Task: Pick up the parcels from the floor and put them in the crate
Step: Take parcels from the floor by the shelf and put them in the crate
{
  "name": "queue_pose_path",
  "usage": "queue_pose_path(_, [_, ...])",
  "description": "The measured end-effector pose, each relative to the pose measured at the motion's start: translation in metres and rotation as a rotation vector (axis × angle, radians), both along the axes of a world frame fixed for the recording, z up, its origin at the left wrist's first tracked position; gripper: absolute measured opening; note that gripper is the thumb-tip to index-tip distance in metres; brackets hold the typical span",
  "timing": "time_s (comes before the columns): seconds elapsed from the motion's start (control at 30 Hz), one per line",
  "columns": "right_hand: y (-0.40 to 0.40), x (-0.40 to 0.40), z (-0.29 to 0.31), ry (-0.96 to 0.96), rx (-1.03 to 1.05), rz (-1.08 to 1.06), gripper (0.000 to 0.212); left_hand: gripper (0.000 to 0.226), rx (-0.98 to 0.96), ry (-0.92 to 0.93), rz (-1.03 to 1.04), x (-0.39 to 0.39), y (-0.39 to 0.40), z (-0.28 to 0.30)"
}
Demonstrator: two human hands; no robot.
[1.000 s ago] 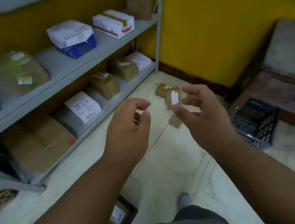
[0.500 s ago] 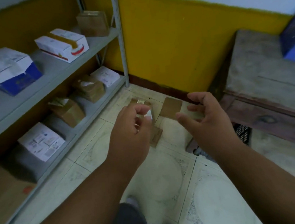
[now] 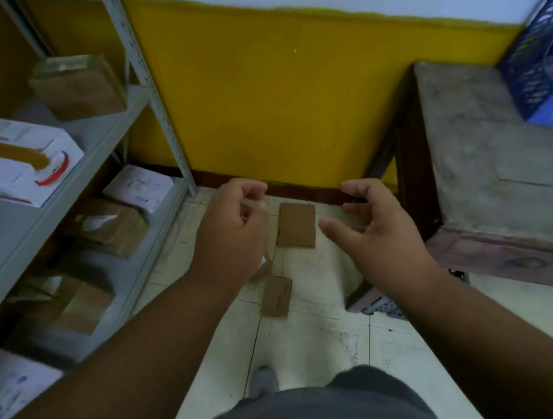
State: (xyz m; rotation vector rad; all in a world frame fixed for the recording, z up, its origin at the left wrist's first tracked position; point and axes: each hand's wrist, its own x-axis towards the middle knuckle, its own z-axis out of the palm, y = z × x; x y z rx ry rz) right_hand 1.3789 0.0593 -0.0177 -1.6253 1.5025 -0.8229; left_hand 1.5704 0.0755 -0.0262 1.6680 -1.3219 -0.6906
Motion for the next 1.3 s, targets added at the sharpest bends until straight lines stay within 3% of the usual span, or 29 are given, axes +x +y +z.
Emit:
queue_pose_path(0.17, [-0.047,0.021,-0.022,0.011,0.103,-0.003,0.054,0.018,0.054,0.059,-0.022,0.015,-0.051,-0.02])
queue_pose_path(0.43, [-0.137,0.057,-0.064,0.004,0.202,0.114,0.054,0.025,0.232,0.117,0.158,0.041,-0.087,-0.065])
queue_pose_path(0.67, [-0.195,0.08,-0.091,0.048,0.291,0.168,0.05,0.026,0.26,0.179,0.302,0.064,-0.125,-0.083])
queue_pose_path(0.87, [-0.237,0.129,-0.103,0.069,0.334,0.092,0.046,0.021,0.324,0.2,0.196,0.1,-0.151,-0.104])
queue_pose_path(1.07, [-0.287,0.18,-0.113,-0.008,0.266,-0.059,0.04,0.021,0.299,0.171,0.042,0.157,-0.239,-0.118])
queue_pose_path(1.3, [-0.356,0.164,-0.165,-0.046,0.315,-0.248,0.035,0.022,0.344,0.203,-0.04,0.16,-0.326,-0.176])
